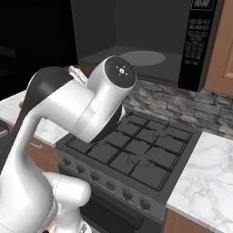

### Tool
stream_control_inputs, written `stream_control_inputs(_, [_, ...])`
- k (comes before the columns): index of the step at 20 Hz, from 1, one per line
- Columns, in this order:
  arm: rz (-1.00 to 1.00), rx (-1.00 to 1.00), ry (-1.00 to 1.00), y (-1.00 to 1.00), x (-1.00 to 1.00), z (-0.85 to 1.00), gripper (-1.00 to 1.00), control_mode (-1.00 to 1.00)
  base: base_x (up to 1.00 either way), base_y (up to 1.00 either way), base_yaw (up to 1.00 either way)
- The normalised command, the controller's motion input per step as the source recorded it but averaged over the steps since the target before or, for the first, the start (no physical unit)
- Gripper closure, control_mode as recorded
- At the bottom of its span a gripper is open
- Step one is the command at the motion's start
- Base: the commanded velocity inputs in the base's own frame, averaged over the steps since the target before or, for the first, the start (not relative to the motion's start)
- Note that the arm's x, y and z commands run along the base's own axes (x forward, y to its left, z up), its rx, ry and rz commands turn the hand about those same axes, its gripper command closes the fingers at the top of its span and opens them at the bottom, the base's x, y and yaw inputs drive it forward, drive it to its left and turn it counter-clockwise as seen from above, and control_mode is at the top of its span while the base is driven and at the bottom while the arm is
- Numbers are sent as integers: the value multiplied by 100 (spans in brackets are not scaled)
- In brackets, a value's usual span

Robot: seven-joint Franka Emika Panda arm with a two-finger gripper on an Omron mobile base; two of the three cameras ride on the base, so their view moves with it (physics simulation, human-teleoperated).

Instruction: Place the bowl containing the onion and broccoli in the microwave. Close the microwave door and press the start button to microwave the meal.

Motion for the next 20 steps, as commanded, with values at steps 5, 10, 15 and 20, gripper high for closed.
stream_control_inputs(5, [-18, 0, 3, -3, 36, 15, 100, -100, 0, 0, 0])
stream_control_inputs(10, [-18, 10, -1, -22, 43, 22, 100, -100, 0, 0, 0])
stream_control_inputs(15, [-19, 18, 3, -33, 59, 11, 100, -100, 0, 0, 0])
stream_control_inputs(20, [-18, 17, 13, -24, 66, 4, 100, -100, 0, 0, 0])
